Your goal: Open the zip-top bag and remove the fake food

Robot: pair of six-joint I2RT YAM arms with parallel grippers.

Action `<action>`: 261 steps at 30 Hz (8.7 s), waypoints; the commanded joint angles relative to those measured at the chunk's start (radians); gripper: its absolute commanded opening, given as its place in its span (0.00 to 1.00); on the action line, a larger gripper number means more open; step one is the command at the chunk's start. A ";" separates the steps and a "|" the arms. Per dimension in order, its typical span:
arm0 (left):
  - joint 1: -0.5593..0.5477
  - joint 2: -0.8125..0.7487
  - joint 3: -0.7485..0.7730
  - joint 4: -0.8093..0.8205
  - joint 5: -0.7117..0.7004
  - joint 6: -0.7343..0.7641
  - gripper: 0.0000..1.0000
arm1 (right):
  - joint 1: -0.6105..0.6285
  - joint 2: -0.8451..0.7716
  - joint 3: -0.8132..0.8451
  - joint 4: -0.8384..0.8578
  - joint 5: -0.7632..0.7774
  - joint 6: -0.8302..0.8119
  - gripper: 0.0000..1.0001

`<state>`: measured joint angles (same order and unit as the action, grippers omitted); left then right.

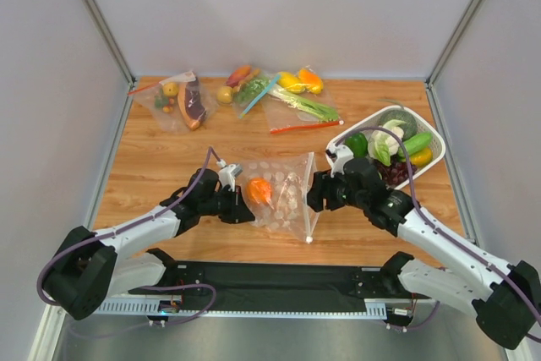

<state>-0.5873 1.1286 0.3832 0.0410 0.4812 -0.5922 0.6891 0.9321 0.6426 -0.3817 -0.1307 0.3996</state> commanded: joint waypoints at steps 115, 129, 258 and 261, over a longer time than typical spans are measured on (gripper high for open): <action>0.067 0.206 0.089 0.240 0.046 0.177 0.00 | 0.257 0.754 0.178 0.569 0.226 0.125 0.88; 0.066 0.178 0.060 0.218 0.048 0.177 0.00 | 0.279 0.768 0.164 0.639 0.356 0.147 0.57; 0.199 0.165 0.115 0.126 -0.125 0.058 0.00 | 0.369 0.076 -0.060 0.225 0.379 0.071 0.44; 0.211 0.158 0.115 0.114 -0.127 0.061 0.00 | 0.368 -0.021 -0.066 0.121 0.417 0.071 0.44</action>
<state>-0.3916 1.3136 0.4664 0.1707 0.3630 -0.5259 1.0515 0.9817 0.5854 -0.1371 0.2752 0.4564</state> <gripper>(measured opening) 0.003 0.778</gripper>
